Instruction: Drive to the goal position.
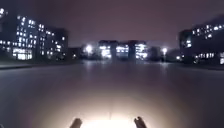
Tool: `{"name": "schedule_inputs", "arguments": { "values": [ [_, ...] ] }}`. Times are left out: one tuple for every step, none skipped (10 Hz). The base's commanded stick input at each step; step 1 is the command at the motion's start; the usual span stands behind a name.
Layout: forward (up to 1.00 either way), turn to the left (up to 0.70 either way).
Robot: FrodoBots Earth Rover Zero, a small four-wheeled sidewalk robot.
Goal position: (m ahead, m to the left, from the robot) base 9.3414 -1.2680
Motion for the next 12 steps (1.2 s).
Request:
{"name": "schedule_inputs", "arguments": {
  "values": [
    [1.0,-0.4],
    [1.0,-0.4],
    [1.0,-0.4],
    [1.0,-0.4],
    [1.0,-0.4],
    [1.0,0.0],
    [1.0,0.0],
    [1.0,0.0],
    [1.0,0.0],
    [1.0,0.0],
    [1.0,0.0],
    [1.0,0.0]
  ]
}}
